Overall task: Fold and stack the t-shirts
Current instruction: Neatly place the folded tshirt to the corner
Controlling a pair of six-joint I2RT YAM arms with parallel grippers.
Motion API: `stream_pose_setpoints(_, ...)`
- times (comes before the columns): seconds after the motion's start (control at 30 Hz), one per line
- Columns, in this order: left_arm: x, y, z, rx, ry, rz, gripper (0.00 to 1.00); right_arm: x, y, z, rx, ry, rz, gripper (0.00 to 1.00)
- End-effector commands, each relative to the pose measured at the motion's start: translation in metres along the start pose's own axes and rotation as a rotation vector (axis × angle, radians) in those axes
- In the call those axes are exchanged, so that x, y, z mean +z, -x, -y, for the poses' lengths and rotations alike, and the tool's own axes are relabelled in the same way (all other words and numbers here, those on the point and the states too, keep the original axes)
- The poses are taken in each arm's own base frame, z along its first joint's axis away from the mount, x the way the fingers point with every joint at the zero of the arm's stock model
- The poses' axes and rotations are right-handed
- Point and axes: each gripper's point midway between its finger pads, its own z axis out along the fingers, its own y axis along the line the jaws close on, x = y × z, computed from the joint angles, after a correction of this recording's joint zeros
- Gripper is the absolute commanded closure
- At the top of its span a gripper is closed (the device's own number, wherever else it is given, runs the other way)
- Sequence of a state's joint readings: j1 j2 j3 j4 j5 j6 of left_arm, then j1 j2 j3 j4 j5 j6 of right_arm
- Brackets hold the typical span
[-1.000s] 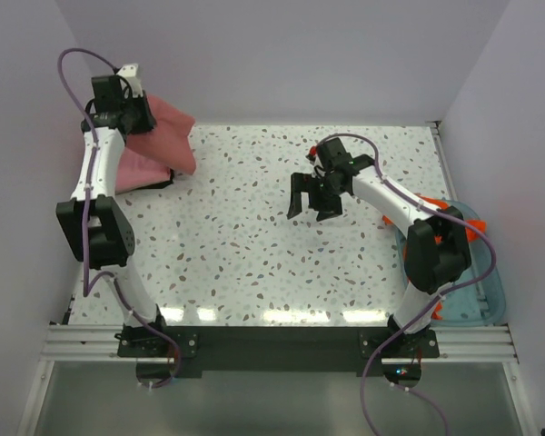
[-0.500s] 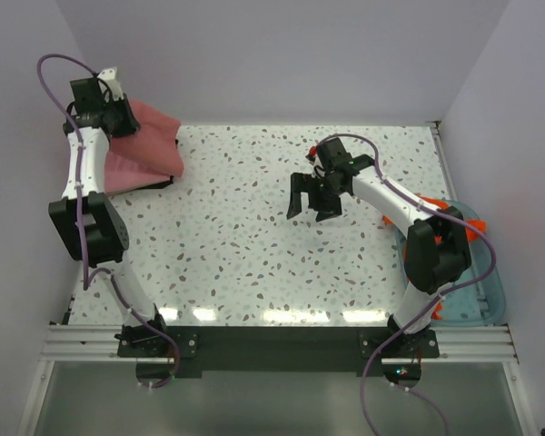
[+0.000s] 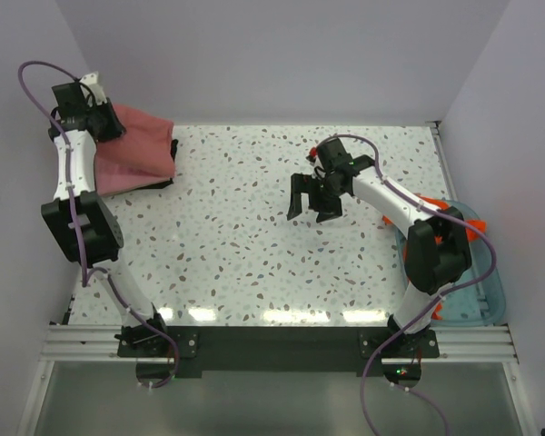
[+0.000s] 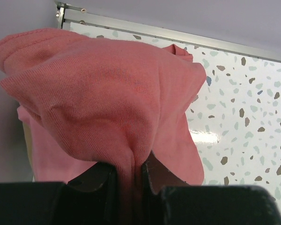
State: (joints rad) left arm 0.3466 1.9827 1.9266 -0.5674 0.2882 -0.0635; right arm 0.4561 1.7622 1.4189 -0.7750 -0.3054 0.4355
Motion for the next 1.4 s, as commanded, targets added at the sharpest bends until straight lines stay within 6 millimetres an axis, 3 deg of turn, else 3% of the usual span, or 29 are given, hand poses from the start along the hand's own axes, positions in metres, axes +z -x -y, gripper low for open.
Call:
stream_pose_setpoints(0.0, 0.007, 0.016, -0.009, 0.015, -0.001, 0.066, 1.00, -0.019, -0.001, -0.009, 0.004, 0.030, 0.027, 0.01)
stream_pose_setpoints(0.2, 0.017, 0.008, -0.040, -0.001, 0.139, 0.057, 0.99, -0.024, -0.003, -0.009, 0.008, 0.023, 0.032, 0.01)
stream_pose_setpoints(0.23, 0.016, 0.010, -0.044, -0.005, 0.160, 0.061, 0.95, -0.027, -0.003, -0.010, 0.006, 0.026, 0.038, 0.01)
stream_pose_setpoints(0.27, 0.018, 0.009, -0.051, -0.013, 0.196, 0.061, 0.87, -0.028, -0.003, -0.009, 0.005, 0.023, 0.039, 0.01)
stream_pose_setpoints(0.3, 0.016, 0.010, -0.055, -0.017, 0.218, 0.062, 0.60, -0.029, -0.003, -0.009, 0.008, 0.022, 0.042, 0.01)
stream_pose_setpoints(0.37, 0.012, 0.017, -0.066, -0.029, 0.282, 0.076, 0.32, -0.032, -0.003, -0.010, 0.008, 0.023, 0.050, 0.01)
stream_pose_setpoints(0.4, 0.009, 0.021, -0.069, -0.033, 0.305, 0.086, 0.07, -0.033, -0.003, -0.009, 0.015, 0.019, 0.053, 0.01)
stream_pose_setpoints(0.43, 0.003, 0.030, -0.072, -0.035, 0.334, 0.107, 0.00, -0.036, -0.002, -0.011, 0.011, 0.024, 0.065, 0.01)
stream_pose_setpoints(0.6, -0.037, 0.050, -0.090, -0.080, 0.503, 0.170, 0.00, -0.047, 0.003, -0.015, 0.016, 0.026, 0.104, 0.01)
stream_pose_setpoints(0.67, -0.056, 0.054, -0.088, -0.096, 0.528, 0.193, 0.00, -0.052, 0.006, -0.017, 0.014, 0.028, 0.124, 0.01)
stream_pose_setpoints(0.73, -0.061, 0.044, -0.084, -0.104, 0.517, 0.176, 0.00, -0.055, 0.007, -0.017, 0.014, 0.028, 0.138, 0.01)
stream_pose_setpoints(0.8, -0.080, 0.051, -0.067, -0.108, 0.475, 0.221, 0.00, -0.057, 0.010, -0.017, 0.012, 0.023, 0.159, 0.01)
stream_pose_setpoints(0.83, -0.078, 0.035, -0.062, -0.109, 0.455, 0.191, 0.00, -0.057, 0.011, -0.016, 0.014, 0.021, 0.165, 0.01)
stream_pose_setpoints(0.87, -0.096, 0.041, -0.051, -0.102, 0.439, 0.227, 0.00, -0.058, 0.012, -0.017, 0.012, 0.023, 0.174, 0.01)
stream_pose_setpoints(0.9, -0.099, 0.039, -0.038, -0.089, 0.410, 0.232, 0.00, -0.059, 0.013, -0.015, 0.011, 0.017, 0.187, 0.01)
stream_pose_setpoints(0.93, -0.095, 0.020, -0.029, -0.082, 0.390, 0.196, 0.00, -0.059, 0.014, -0.015, 0.009, 0.014, 0.194, 0.01)
stream_pose_setpoints(0.97, -0.111, 0.022, -0.014, -0.066, 0.366, 0.224, 0.00, -0.059, 0.016, -0.015, 0.007, 0.014, 0.207, 0.01)
stream_pose_setpoints(1.0, -0.110, 0.017, 0.015, -0.031, 0.316, 0.225, 0.00, -0.059, 0.016, -0.013, -0.001, 0.007, 0.214, 0.01)
stream_pose_setpoints(1.03, -0.105, -0.008, 0.029, -0.006, 0.300, 0.179, 0.00, -0.060, 0.018, -0.012, -0.005, 0.006, 0.224, 0.01)
stream_pose_setpoints(1.07, -0.116, -0.010, 0.046, 0.024, 0.284, 0.197, 0.00, -0.061, 0.019, -0.011, -0.010, 0.000, 0.235, 0.01)
stream_pose_setpoints(1.1, -0.115, -0.023, 0.081, 0.060, 0.220, 0.181, 0.00, -0.062, 0.021, -0.011, -0.023, -0.006, 0.243, 0.01)
stream_pose_setpoints(1.13, -0.111, -0.045, 0.096, 0.072, 0.187, 0.137, 0.00, -0.062, 0.022, -0.010, -0.027, -0.010, 0.246, 0.01)
stream_pose_setpoints(1.2, -0.123, -0.068, 0.141, 0.075, 0.080, 0.116, 0.00, -0.062, 0.024, -0.009, -0.037, -0.017, 0.259, 0.01)
stream_pose_setpoints(1.23, -0.123, -0.089, 0.150, 0.075, 0.060, 0.078, 0.00, -0.063, 0.025, -0.007, -0.036, -0.025, 0.263, 0.01)
stream_pose_setpoints(1.3, -0.142, -0.103, 0.179, 0.053, -0.014, 0.084, 0.00, -0.064, 0.027, -0.007, -0.037, -0.029, 0.272, 0.01)
stream_pose_setpoints(1.33, -0.143, -0.122, 0.183, 0.053, -0.027, 0.054, 0.00, -0.065, 0.028, -0.007, -0.035, -0.029, 0.276, 0.01)
stream_pose_setpoints(1.37, -0.152, -0.127, 0.188, 0.019, -0.044, 0.058, 0.00, -0.064, 0.029, -0.007, -0.033, -0.028, 0.286, 0.01)
